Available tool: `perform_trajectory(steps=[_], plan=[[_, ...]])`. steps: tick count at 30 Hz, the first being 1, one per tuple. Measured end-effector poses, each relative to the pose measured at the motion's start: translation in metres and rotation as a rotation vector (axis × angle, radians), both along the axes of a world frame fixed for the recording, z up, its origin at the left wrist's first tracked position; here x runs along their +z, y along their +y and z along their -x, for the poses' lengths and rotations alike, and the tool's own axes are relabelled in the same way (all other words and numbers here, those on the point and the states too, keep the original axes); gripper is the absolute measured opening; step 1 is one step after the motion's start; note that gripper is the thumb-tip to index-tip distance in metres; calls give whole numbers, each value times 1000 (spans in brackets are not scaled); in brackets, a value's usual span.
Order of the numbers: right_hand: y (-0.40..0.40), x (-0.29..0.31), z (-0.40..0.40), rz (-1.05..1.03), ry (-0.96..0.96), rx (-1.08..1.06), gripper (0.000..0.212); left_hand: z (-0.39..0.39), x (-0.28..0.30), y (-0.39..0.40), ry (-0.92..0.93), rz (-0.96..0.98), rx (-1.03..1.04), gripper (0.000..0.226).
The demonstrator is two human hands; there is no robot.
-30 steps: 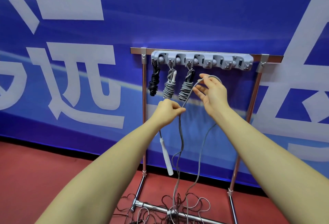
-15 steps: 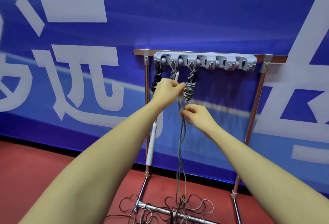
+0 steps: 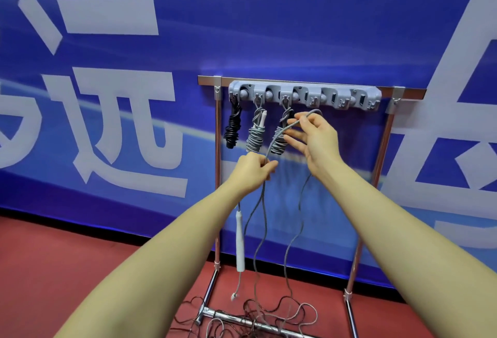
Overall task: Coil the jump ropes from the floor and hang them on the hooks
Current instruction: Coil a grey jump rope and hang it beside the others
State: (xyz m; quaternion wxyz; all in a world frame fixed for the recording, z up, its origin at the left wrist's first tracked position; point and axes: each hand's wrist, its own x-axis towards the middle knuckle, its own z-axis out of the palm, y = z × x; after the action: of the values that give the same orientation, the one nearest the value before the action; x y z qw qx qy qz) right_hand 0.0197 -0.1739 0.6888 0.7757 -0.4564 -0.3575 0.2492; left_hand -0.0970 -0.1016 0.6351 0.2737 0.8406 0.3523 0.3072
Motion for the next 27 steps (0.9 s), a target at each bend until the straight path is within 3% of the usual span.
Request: perform_trajectory(steps=[4, 7, 10, 13, 15, 19, 21, 27], plan=[[-6, -12, -5, -3, 88, -12, 19, 5, 14, 6, 155, -146, 6, 44], [-7, -26, -7, 110, 44, 27, 14, 8, 24, 6, 73, -123, 26, 40], [-8, -45, 0, 330, -159, 95, 6, 7, 32, 8, -87, -14, 30, 39], [-9, -63, 11, 485, -432, 195, 16, 3, 43, 6, -131, -12, 18, 39], [-8, -70, 19, 512, -475, 215, 15, 3, 51, 3, -155, -9, -2, 40], [-2, -66, 19, 449, -351, 71, 14, 5, 52, -1, -243, 161, -56, 50], [-2, -57, 14, 380, -263, 33, 13, 9, 43, -3, -267, 239, -75, 34], [-9, -24, 2, 190, -39, 68, 13, 17, -15, -12, -29, 215, -174, 8]])
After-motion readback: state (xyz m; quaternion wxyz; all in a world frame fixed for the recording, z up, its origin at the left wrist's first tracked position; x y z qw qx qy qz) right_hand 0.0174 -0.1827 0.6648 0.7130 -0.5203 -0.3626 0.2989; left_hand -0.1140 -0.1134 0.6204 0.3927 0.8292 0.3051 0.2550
